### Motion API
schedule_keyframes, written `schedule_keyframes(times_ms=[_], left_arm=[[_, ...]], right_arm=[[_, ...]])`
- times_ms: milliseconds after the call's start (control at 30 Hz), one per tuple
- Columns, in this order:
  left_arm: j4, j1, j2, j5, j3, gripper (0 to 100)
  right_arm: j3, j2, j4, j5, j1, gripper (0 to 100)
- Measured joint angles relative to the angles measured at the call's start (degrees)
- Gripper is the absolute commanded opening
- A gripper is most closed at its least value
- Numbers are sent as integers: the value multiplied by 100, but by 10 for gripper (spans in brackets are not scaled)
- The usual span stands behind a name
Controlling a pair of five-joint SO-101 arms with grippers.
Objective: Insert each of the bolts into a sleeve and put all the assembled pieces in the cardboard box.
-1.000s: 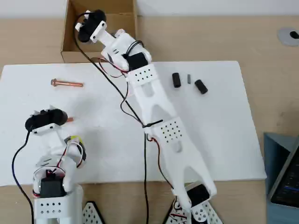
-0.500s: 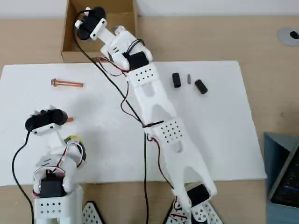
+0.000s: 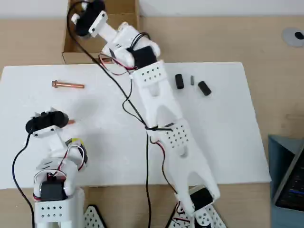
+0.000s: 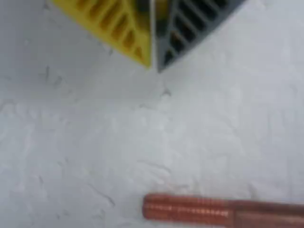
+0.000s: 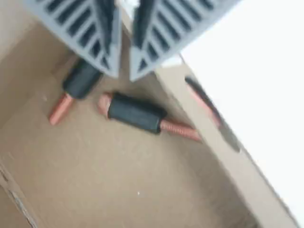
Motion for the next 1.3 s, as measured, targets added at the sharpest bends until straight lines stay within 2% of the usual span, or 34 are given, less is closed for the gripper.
schedule_keyframes(times_ms=[467, 733, 1033, 1300], left_arm=[[0, 0, 0, 0, 0, 2], [0, 0, 0, 0, 0, 2], [0, 0, 0, 0, 0, 2], [0, 0, 0, 0, 0, 2]], right_arm=[[0, -1785, 2391, -1011, 9, 9], [176, -2690, 2488, -1301, 457, 9], [2611, -4554, 2488, -1310, 967, 11], [5081, -5064, 2479, -2242, 1433, 12]])
